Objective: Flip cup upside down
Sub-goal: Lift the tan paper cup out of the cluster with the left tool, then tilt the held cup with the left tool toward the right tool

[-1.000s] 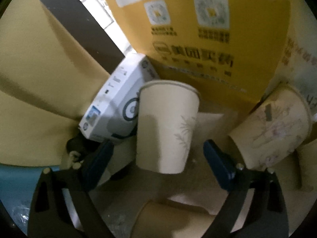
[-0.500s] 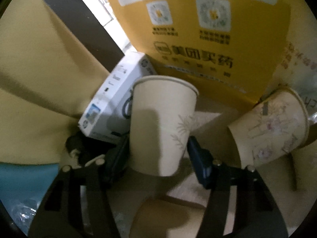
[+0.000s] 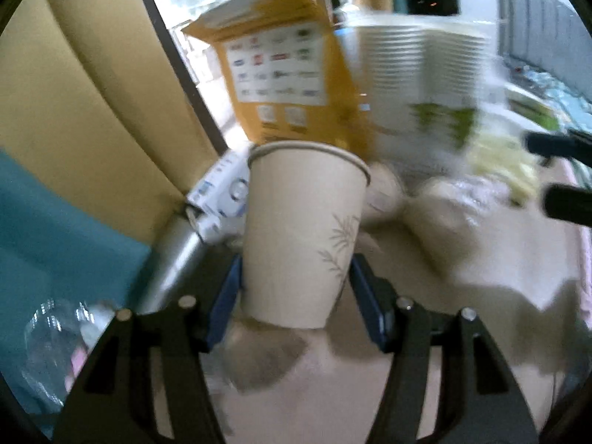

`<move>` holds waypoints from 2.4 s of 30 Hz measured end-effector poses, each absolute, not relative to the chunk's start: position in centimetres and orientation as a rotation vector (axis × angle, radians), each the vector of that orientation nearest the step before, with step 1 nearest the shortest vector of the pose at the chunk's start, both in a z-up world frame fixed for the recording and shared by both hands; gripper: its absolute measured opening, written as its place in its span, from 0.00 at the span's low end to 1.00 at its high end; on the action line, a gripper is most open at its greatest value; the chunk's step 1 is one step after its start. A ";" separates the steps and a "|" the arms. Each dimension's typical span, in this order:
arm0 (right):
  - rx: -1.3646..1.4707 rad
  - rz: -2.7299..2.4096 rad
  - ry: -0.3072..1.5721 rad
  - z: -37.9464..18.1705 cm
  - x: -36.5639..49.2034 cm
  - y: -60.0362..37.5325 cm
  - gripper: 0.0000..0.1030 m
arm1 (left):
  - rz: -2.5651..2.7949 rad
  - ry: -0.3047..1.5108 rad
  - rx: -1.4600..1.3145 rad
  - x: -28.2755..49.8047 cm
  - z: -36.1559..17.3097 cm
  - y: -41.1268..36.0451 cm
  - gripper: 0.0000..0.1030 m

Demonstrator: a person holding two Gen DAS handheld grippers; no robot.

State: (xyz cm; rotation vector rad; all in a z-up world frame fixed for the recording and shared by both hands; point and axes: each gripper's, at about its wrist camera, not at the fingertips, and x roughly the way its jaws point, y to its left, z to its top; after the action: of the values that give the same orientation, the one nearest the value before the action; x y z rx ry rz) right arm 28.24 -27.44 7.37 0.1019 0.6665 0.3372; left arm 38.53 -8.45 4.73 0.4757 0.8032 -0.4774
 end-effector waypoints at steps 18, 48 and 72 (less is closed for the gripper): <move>-0.177 0.587 0.725 6.1 16.1 -19.4 0.82 | -0.648 0.775 0.419 12.5 -0.3 -5.4 0.59; -0.310 0.667 0.802 1.4 13.7 -18.8 0.82 | -0.709 0.683 0.100 8.9 -0.5 -1.5 0.57; -0.808 0.874 0.418 0.5 3.7 -13.1 0.82 | -0.874 0.767 0.067 10.1 1.6 -1.2 0.57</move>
State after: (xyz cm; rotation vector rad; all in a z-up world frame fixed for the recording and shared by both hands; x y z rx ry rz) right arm 3.69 -13.14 0.47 -0.8085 0.4182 0.8738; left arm 10.11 -1.18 1.63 0.0670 0.7671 -0.8738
